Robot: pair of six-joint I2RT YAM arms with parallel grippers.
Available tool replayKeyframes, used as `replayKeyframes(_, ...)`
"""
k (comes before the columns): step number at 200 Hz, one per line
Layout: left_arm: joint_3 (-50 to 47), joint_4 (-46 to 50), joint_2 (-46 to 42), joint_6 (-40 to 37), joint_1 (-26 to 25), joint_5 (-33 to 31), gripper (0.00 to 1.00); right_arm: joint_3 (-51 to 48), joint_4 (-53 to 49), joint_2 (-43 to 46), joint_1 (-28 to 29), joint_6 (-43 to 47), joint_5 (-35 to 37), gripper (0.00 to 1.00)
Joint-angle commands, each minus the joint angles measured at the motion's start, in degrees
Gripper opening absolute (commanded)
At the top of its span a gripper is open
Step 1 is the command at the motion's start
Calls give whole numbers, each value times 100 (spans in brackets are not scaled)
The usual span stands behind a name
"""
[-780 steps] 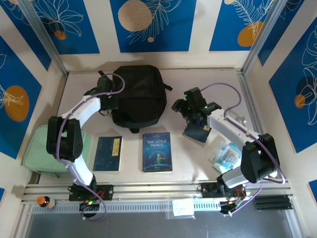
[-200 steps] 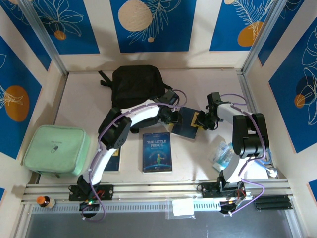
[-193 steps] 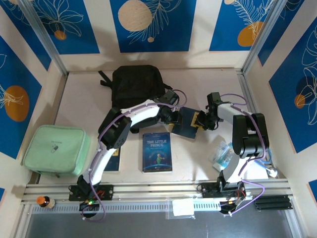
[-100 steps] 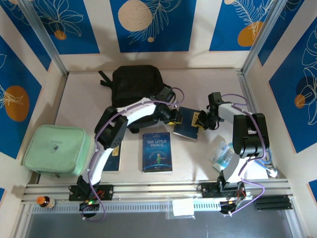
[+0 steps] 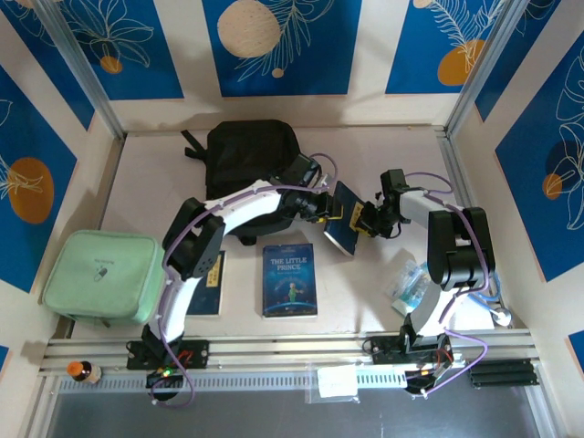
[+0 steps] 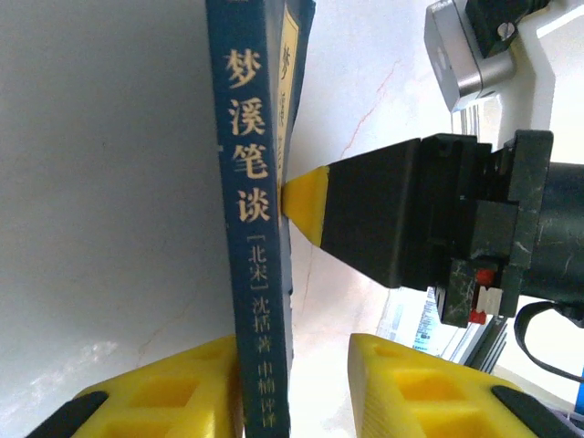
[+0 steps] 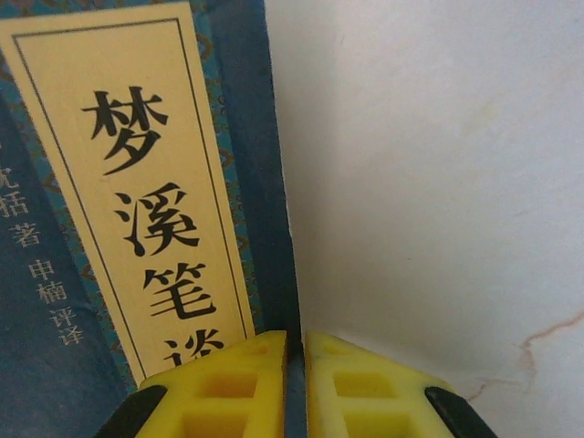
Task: Pack the student bag
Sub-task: Pick up the book from the middle-right of the table, then pass the book.
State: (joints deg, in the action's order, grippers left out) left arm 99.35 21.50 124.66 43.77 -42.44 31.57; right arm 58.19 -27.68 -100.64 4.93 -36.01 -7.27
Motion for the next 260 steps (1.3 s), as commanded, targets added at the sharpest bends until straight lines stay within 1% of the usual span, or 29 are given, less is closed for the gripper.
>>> replayKeyframes(1,-21,-205,121,207,-15,160,33,113,-33,-70,41,-71,-249,13)
replayKeyframes(24,-29,-91,76,113,42,17,31,131,-50,-70,37,-67,-225,13)
replayKeyframes(44,-28,49,34,13,85,-109,27,155,-62,-61,49,-64,-168,13)
replayKeyframes(58,-21,114,22,-50,97,-159,23,165,-88,-50,49,-79,-127,14)
replayKeyframes(74,-21,175,8,-100,112,-199,14,149,-85,14,43,-131,-58,17)
replayKeyframes(96,-29,270,-109,-196,189,-306,0,-1,70,281,-8,-275,7,26)
replayKeyframes(120,-145,187,-441,-254,365,-329,0,-335,495,719,-111,-445,-169,38)
replayKeyframes(134,-306,16,-730,-233,491,-310,0,-551,848,985,-158,-568,-445,43)
replayKeyframes(151,-588,-280,-1122,-110,670,-310,0,-821,1380,1300,-189,-846,-880,51)
replayKeyframes(169,-1016,-811,-1542,246,919,-297,0,-1135,2146,1576,-185,-1331,-1419,60)
replayKeyframes(188,-1665,-1788,-1971,926,1183,-348,0,-1471,3139,1758,-148,-2052,-1915,70)
replayKeyframes(202,-2136,-2526,-2219,1469,1354,-401,0,-1676,3915,1824,-46,-2659,-2117,75)
replayKeyframes(214,-2471,-3069,-2367,1908,1451,-518,0,-1756,4511,1810,86,-3062,-2263,78)
replayKeyframes(235,-2828,-3611,-2536,2332,1493,-831,0,-1757,5098,1778,396,-3649,-2202,82)
replayKeyframes(260,-3123,-4066,-2654,2686,1493,-1142,0,-1698,5680,1679,880,-4280,-1873,87)
